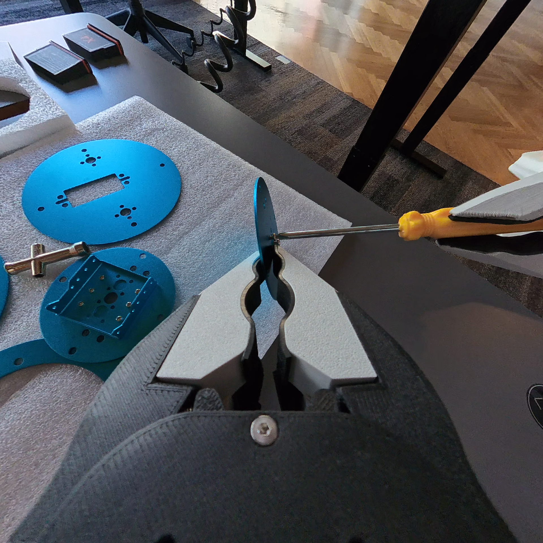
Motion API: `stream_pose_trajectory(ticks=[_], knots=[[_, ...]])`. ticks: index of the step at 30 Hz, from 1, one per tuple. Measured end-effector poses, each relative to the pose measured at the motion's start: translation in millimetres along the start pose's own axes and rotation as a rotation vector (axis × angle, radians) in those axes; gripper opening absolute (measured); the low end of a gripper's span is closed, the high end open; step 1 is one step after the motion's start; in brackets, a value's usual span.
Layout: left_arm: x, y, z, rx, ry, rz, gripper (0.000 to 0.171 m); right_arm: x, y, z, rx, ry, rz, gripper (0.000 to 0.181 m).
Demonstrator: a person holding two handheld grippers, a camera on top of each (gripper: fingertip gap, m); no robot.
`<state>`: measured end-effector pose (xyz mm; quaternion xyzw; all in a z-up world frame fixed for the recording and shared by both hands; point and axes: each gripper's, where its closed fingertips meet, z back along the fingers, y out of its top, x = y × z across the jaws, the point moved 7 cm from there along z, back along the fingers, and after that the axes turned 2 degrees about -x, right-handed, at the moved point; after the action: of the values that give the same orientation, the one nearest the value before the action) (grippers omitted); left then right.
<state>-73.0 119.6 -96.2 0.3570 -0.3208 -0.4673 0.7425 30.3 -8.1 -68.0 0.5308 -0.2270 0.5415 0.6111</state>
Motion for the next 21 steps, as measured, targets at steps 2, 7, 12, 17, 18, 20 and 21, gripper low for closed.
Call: stream_pose_trajectory(ticks=[2, 7, 12, 17, 18, 20, 21], knots=[[0.1, -0.1, 0.1, 0.000, 0.000, -0.003, 0.002, -0.4, -0.1, 0.0, -0.001, 0.004, 0.025, 0.015], [1.9, -0.1, 0.5, 0.001, 0.007, -0.057, 0.002, 1.6, -1.0, 1.9, 0.025, 0.020, 0.227, 0.015], [5.0, 0.7, 0.4, -0.006, 0.024, -0.114, 0.002, 9.4, -9.0, 2.7, 0.067, 0.055, 0.363, 0.015], [3.7, 0.5, 0.2, -0.007, 0.035, -0.098, 0.002, 14.0, -8.9, -1.0, 0.065, 0.085, 0.087, 0.015], [3.2, 0.5, 0.1, -0.007, 0.038, -0.093, 0.003, 14.1, -8.6, -2.0, 0.064, 0.087, -0.038, 0.015], [2.5, 0.8, -0.1, -0.007, 0.036, -0.069, 0.003, 14.7, -9.7, -3.3, 0.053, 0.085, -0.346, 0.015], [2.5, 0.8, -0.2, -0.007, 0.036, -0.055, 0.002, 14.7, -10.3, -3.6, 0.053, 0.088, -0.556, 0.015]])
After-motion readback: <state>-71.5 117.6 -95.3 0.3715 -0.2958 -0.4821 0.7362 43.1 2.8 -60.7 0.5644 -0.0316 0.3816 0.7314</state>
